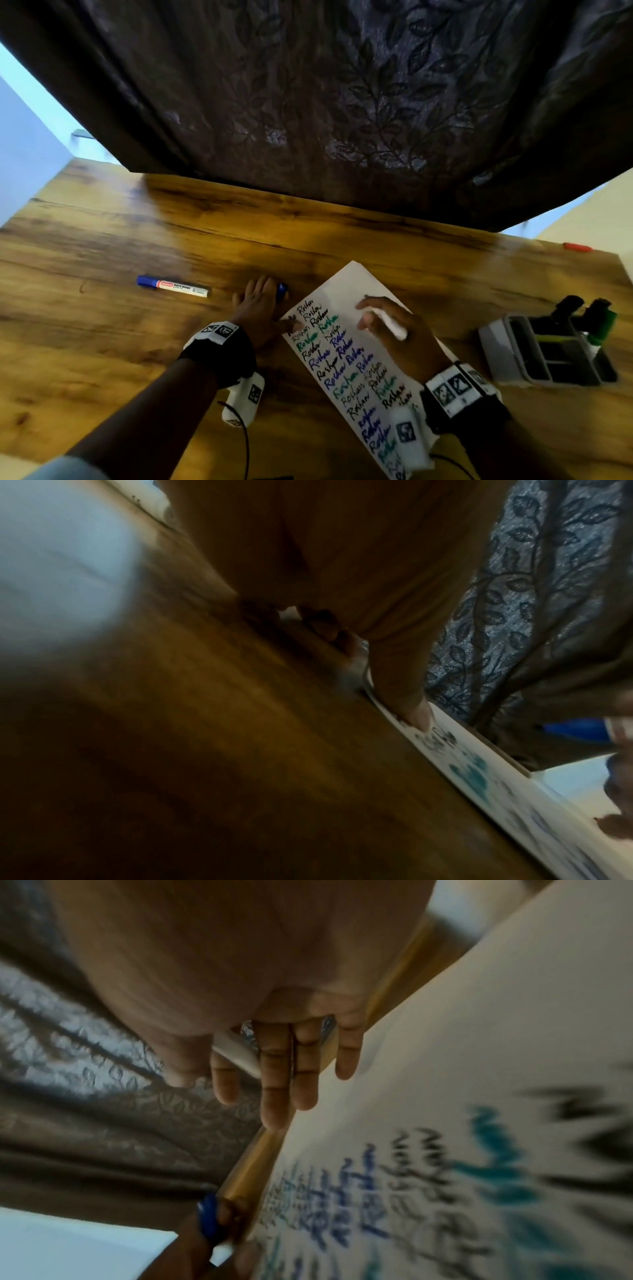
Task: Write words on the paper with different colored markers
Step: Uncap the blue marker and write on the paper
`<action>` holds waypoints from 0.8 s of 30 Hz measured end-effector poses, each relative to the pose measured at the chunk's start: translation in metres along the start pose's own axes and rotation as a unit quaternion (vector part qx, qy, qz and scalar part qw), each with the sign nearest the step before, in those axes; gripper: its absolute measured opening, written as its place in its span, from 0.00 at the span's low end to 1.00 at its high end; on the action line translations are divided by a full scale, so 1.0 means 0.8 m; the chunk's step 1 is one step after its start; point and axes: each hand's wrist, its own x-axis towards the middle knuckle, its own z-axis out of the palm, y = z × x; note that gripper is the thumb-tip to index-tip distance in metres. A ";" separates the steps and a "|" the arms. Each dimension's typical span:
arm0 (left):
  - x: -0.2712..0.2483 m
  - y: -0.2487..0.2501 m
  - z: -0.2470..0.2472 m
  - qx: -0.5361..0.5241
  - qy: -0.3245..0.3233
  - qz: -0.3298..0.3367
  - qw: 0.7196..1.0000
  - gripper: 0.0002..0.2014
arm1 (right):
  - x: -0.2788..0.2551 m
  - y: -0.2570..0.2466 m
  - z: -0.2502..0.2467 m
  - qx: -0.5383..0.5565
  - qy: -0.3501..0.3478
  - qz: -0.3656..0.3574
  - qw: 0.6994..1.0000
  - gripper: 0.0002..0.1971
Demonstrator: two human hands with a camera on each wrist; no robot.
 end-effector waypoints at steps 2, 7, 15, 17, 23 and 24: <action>0.001 -0.002 0.001 -0.011 0.002 0.006 1.000 0.36 | 0.031 -0.006 0.010 0.069 0.017 0.009 0.997 0.14; 0.002 -0.009 0.004 -0.028 0.007 0.020 0.999 0.39 | 0.090 0.006 0.038 0.146 0.031 0.060 0.987 0.06; 0.004 -0.010 0.002 -0.045 0.001 0.021 0.999 0.36 | 0.082 0.031 0.060 0.099 0.071 0.021 0.992 0.05; 0.005 -0.010 0.002 -0.052 -0.001 0.021 0.998 0.34 | 0.082 0.032 0.061 0.081 0.070 0.002 0.994 0.05; 0.005 -0.012 0.003 -0.048 -0.002 0.019 0.999 0.34 | 0.085 0.040 0.063 0.051 0.073 -0.036 0.995 0.06; 0.006 -0.012 0.003 -0.048 -0.003 0.018 0.999 0.34 | 0.086 0.041 0.063 0.047 0.073 -0.038 0.996 0.06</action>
